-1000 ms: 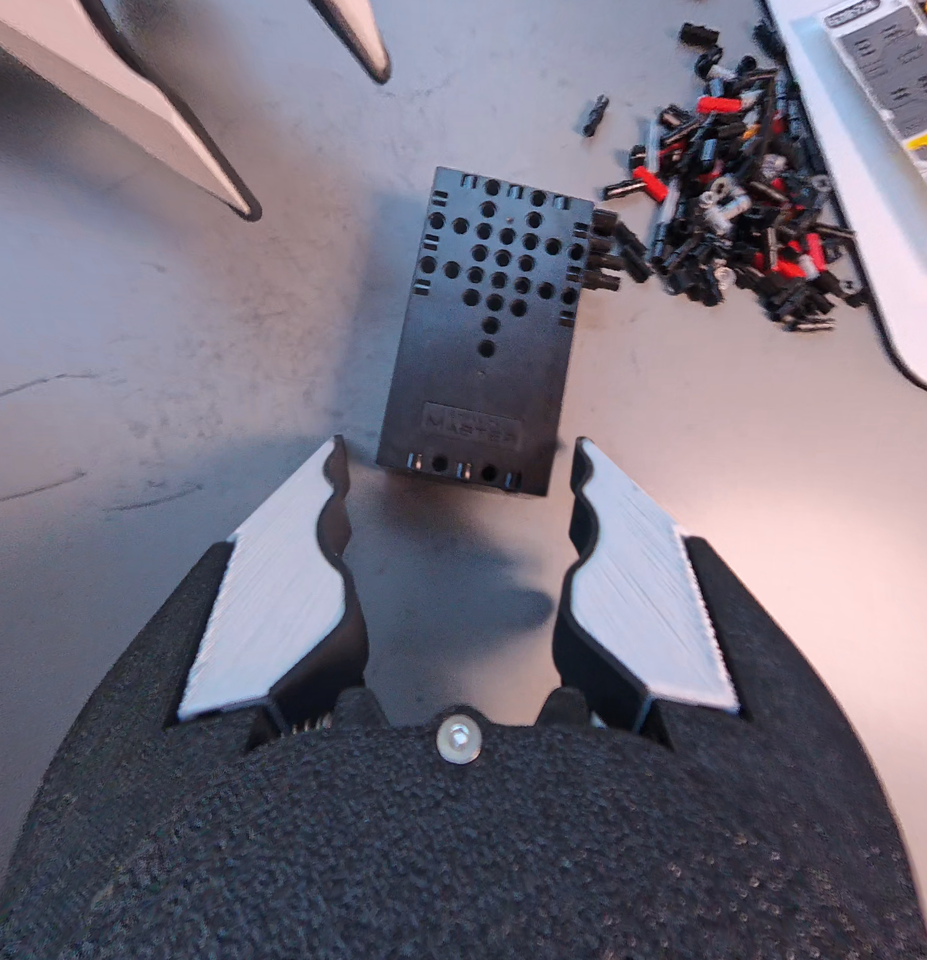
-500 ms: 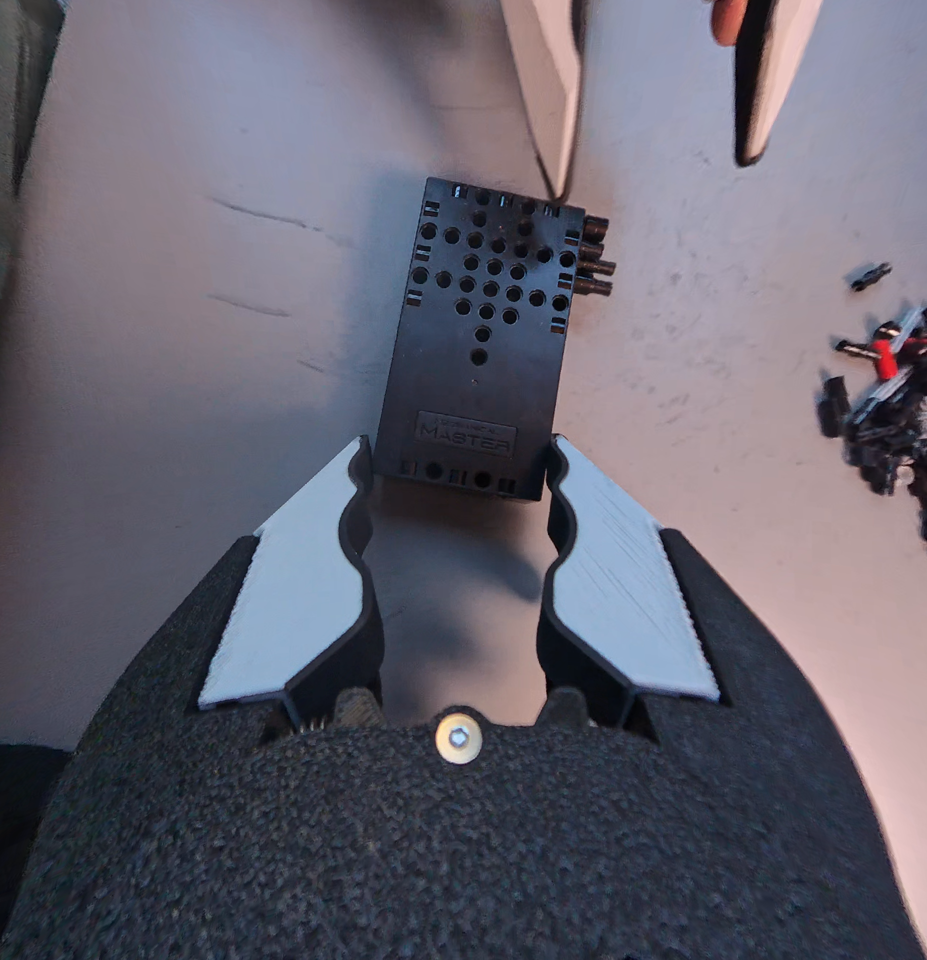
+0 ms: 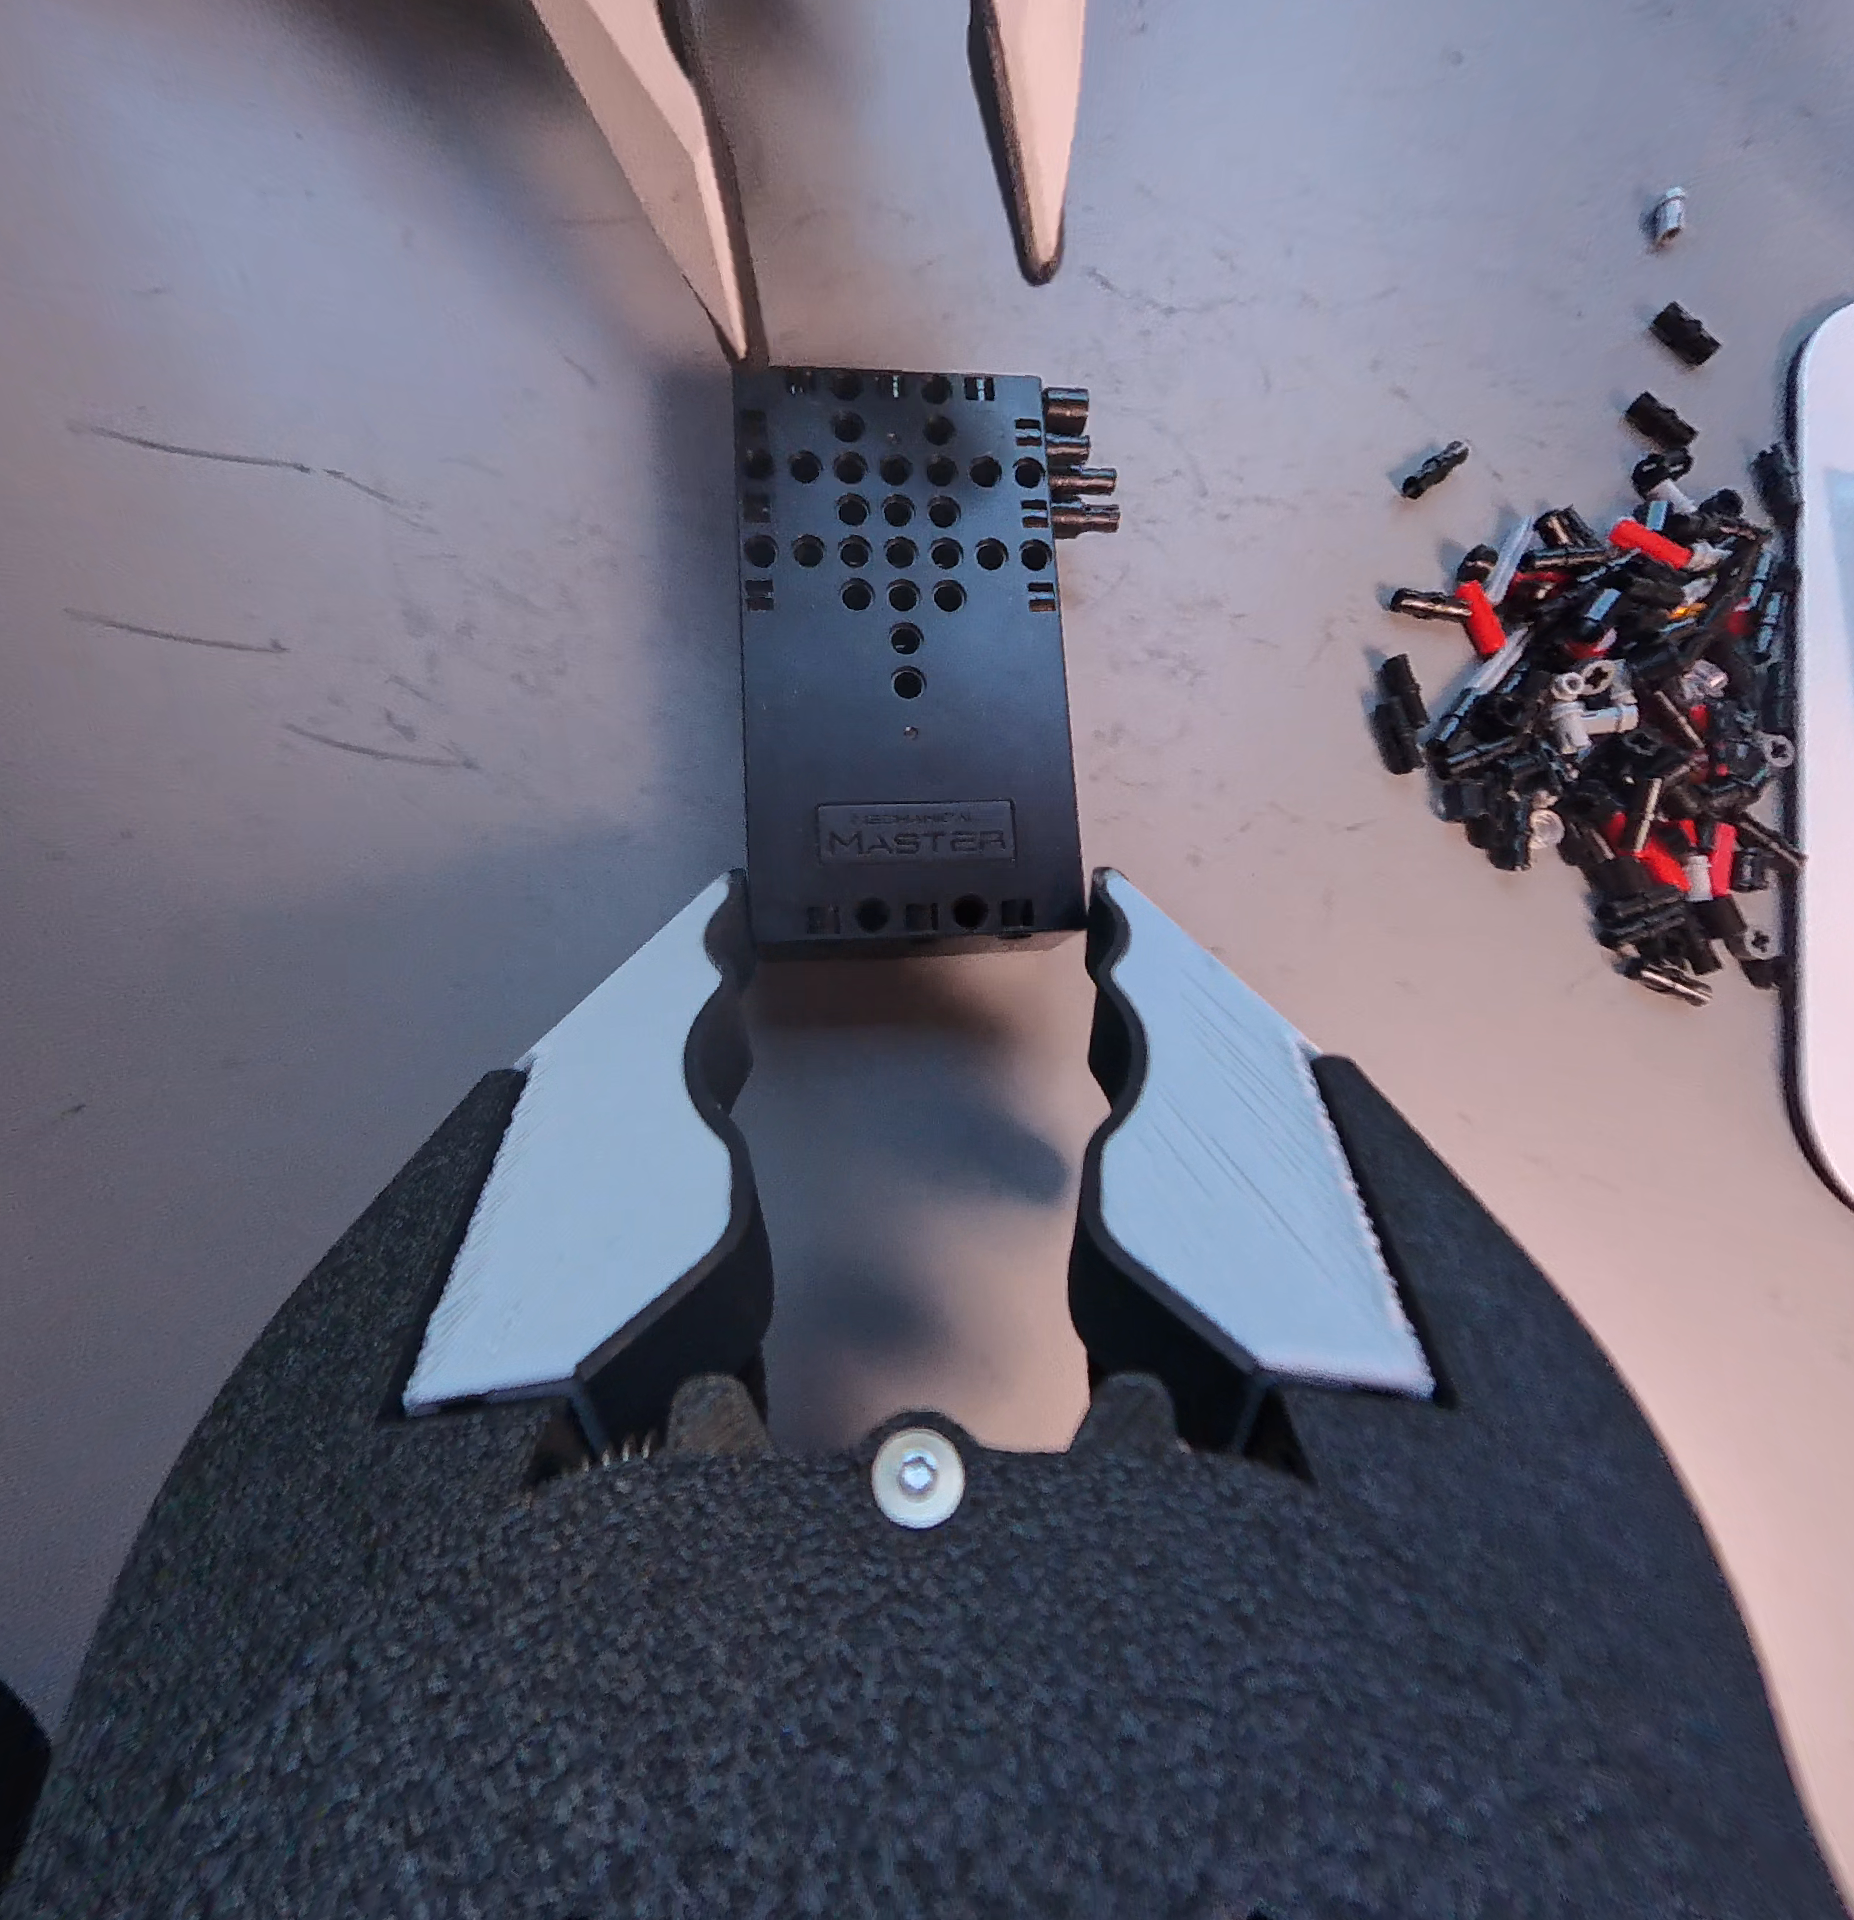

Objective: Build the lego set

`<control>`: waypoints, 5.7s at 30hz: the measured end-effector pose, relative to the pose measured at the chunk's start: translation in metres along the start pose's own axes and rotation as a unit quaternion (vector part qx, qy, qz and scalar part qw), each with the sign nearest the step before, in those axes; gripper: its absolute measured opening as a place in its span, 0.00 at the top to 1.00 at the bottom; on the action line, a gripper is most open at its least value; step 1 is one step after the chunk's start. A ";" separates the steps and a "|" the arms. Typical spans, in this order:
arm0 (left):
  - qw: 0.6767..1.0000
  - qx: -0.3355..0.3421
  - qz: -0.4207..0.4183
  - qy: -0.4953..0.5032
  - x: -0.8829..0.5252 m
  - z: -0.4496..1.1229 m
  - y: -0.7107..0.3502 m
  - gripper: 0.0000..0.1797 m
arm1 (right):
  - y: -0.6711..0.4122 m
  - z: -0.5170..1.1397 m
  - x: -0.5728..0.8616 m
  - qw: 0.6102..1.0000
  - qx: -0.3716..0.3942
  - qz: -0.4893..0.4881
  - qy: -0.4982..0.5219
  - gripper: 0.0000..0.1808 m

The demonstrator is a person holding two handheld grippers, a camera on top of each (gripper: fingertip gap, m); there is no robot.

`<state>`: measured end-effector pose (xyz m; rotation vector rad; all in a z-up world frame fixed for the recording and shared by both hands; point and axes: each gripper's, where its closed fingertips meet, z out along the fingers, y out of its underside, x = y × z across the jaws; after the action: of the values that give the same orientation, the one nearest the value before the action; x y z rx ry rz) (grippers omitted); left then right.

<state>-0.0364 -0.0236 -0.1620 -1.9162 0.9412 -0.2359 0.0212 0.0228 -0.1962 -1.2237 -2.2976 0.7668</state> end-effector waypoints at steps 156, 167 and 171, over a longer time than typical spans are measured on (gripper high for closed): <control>0.992 -0.065 -0.078 0.074 0.023 -0.028 0.031 0.91 | -0.003 -0.018 -0.045 0.995 0.025 -0.030 -0.095 1.00; 0.987 -0.085 0.029 0.133 0.068 0.020 0.015 0.91 | -0.030 0.018 -0.057 0.998 0.023 -0.042 -0.049 1.00; 0.987 -0.087 0.027 0.130 0.066 0.023 0.015 0.88 | -0.028 0.018 -0.058 0.998 0.019 -0.037 -0.036 0.95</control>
<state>0.0131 -0.0581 -0.2001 -2.0498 1.2191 -0.3909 0.0232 -0.0440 -0.1981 -1.1040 -2.3601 0.8369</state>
